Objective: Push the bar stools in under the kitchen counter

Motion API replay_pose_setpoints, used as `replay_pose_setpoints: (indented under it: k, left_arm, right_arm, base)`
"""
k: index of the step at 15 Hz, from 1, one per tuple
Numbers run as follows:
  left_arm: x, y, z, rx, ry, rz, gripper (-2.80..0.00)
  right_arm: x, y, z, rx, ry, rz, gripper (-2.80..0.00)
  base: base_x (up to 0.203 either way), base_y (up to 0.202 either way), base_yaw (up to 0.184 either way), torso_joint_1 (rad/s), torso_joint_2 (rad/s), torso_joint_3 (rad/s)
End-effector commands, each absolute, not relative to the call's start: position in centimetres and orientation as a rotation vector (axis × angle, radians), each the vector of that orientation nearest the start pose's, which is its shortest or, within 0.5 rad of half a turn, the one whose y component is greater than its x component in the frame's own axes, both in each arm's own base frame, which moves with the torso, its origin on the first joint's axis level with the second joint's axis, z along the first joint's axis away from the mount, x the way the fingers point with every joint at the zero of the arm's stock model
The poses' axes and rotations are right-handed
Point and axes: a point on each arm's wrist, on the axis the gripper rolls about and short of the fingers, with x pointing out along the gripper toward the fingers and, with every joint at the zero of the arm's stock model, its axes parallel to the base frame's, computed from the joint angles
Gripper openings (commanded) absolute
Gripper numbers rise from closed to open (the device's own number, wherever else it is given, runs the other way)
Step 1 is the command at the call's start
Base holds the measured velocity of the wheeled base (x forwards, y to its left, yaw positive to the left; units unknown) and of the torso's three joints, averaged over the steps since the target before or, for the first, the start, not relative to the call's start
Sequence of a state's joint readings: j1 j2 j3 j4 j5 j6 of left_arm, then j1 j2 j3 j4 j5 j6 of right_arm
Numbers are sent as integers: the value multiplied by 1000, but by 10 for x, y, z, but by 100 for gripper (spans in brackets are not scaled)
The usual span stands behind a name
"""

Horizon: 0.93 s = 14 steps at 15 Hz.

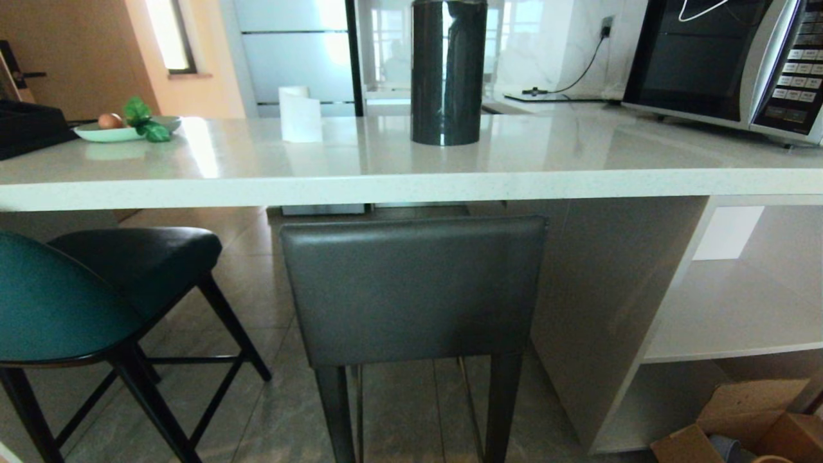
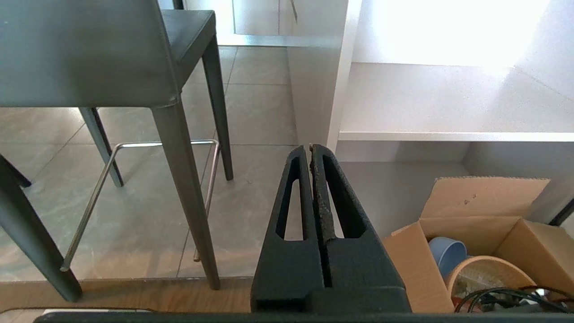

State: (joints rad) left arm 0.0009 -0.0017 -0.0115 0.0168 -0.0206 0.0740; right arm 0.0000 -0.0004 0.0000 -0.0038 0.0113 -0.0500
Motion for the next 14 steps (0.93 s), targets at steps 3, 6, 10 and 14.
replay_pose_setpoints:
  k: [3, 6, 10, 14]
  left_arm:
    - [-23, 0, 74, 70, 10, -17, -280]
    - [-23, 0, 74, 66, 10, -16, -280]
    - [-23, 0, 74, 57, 6, -14, -280]
    - [-23, 0, 74, 55, 5, -15, -280]
  right_arm:
    - [-22, 0, 75, -52, 0, 14, -280]
    - [-22, 0, 75, -51, 1, 17, -280]
    - [-22, 0, 75, -49, 1, 17, -280]
    - [-22, 0, 75, -52, 1, 17, -280]
  base:
    - [0, 0, 0, 0, 0, 0]
    - [0, 0, 0, 0, 0, 0]
    - [0, 0, 0, 0, 0, 0]
    - [0, 0, 0, 0, 0, 0]
